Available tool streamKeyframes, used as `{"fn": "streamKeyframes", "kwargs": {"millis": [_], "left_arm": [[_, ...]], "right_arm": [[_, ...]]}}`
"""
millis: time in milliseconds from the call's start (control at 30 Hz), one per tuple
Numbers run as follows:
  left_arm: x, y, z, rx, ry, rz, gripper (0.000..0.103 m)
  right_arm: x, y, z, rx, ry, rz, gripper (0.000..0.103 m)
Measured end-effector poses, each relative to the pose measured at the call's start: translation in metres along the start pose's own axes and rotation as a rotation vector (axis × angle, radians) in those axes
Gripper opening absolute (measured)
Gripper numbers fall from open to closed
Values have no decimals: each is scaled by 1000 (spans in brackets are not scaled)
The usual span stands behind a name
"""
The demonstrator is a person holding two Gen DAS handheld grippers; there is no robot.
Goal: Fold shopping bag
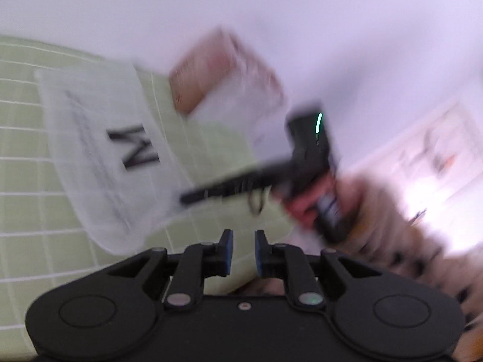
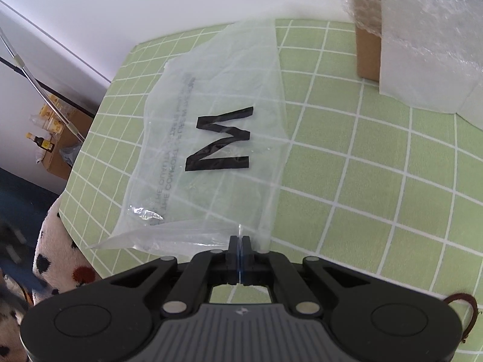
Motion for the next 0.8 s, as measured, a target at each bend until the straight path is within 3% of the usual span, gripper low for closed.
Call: {"fn": "streamKeyframes", "kwargs": {"millis": [33,100,200,300,400,800], "left_arm": [[-1,2,-13,9,-55,-19,14],[13,-1,-26,-55,-138,-4,13],[28,-7,-21,-146,-118,53,13],[39,-10,-12,-173,-117,81,13],[54,-14,-10,-181,-190,92,13],[75,-12,-10,-203,-192,221,13]], "right_arm": [[0,0,0,0,0,2,0],[0,0,0,0,1,5,0],[1,1,0,-3,10,20,0],[2,0,0,-3,12,29,0],[1,0,-1,-1,2,28,0],[7,-1,-3,29,24,73,0]]}}
Point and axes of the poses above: each gripper's, at about its wrist camera, not at the fingertips, and z roughly against the way its jaws point, x to its left, y to its underside, the point moved 9 cm from there along -z, roughly the way its jaws point, and after that the axes turned 12 degrees about x, right-handed, at the moved point
